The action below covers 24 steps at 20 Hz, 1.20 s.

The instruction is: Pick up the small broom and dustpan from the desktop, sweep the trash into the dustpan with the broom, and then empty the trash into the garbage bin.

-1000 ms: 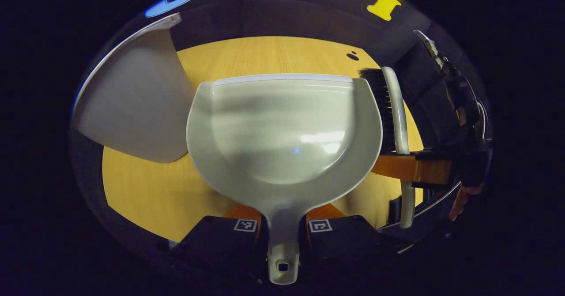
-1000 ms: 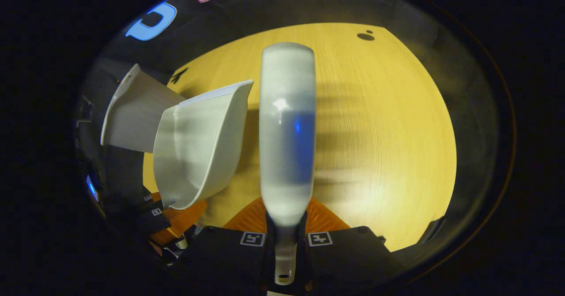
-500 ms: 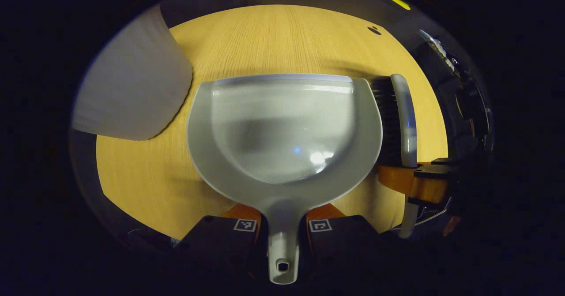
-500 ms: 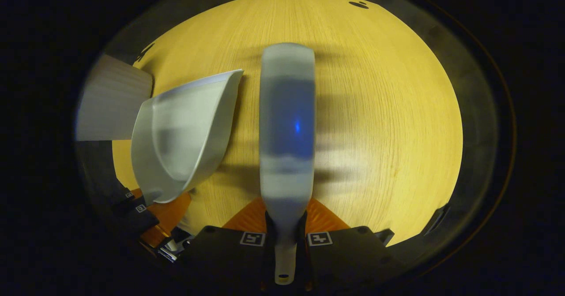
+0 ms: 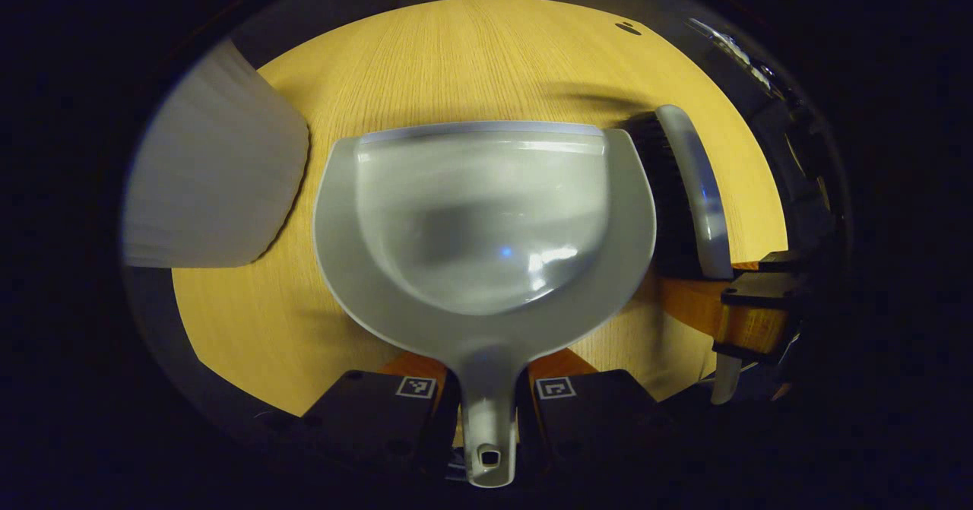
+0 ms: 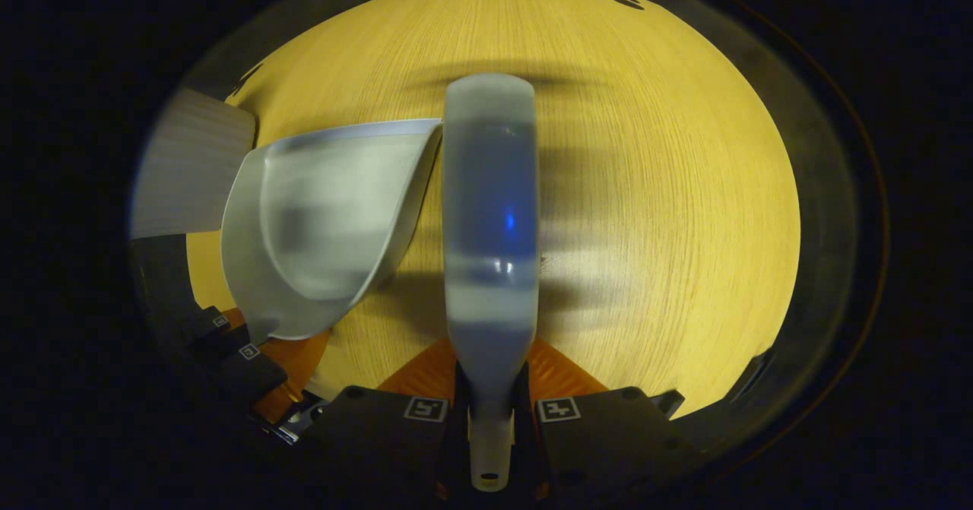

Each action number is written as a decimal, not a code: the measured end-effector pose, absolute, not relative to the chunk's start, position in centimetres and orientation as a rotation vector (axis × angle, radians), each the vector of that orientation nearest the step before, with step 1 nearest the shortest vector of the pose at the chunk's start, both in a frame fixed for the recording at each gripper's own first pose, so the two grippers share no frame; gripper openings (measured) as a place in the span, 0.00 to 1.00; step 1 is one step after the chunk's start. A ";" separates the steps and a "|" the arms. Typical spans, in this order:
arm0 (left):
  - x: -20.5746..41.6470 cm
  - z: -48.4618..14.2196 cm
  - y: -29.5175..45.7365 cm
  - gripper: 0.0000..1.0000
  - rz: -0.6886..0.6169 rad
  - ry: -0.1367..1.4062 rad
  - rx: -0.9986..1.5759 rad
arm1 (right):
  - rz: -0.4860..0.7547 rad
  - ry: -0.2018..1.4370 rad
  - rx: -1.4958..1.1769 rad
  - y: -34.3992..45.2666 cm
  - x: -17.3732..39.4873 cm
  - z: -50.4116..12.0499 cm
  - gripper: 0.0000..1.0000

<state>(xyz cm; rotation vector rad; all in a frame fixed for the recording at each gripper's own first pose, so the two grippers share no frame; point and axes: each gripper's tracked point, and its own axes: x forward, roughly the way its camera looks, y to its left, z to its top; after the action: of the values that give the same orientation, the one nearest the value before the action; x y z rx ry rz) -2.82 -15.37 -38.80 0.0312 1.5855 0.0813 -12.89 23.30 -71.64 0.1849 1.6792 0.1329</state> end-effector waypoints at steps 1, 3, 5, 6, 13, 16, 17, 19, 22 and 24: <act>-2.8 -38.7 -15.9 0.35 0.063 1.584 0.027 | 0.136 1.681 0.183 23.4 -12.9 -71.3 0.36; -3.3 -38.9 -15.7 0.81 0.052 1.598 0.076 | 0.130 1.685 0.154 23.2 -13.2 -71.5 0.55; -3.2 -38.8 -15.2 0.83 0.065 1.582 0.089 | 0.107 1.678 0.135 22.7 -13.4 -71.4 0.90; -3.2 -38.5 -14.9 0.83 0.079 1.576 0.085 | 0.097 1.676 0.139 22.6 -13.4 -71.2 0.95; -4.7 -35.8 -16.3 0.83 -0.012 1.505 0.027 | 0.107 1.607 0.230 23.0 -13.5 -67.8 0.98; -5.3 -34.0 -16.0 0.83 -0.039 1.455 0.025 | 0.116 1.549 0.263 23.3 -13.8 -65.3 0.98; -5.4 -33.3 -15.9 0.83 -0.046 1.430 0.020 | 0.118 1.527 0.277 23.3 -13.9 -64.4 0.98; -5.5 -31.5 -15.8 0.83 -0.063 1.375 0.011 | 0.136 1.480 0.295 23.4 -14.0 -62.3 0.98; -5.0 -28.6 -15.5 0.83 -0.096 1.273 0.027 | 0.122 1.369 0.288 22.8 -13.2 -58.8 0.98; -4.2 -25.9 -15.6 0.83 -0.119 1.180 0.048 | 0.097 1.263 0.283 22.3 -12.3 -56.0 0.99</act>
<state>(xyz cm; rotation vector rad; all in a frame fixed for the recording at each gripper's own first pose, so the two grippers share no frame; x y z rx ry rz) -4.22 -15.64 -25.95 0.0481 1.1802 -0.1190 -12.35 22.32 -56.02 0.2828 1.2632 0.0965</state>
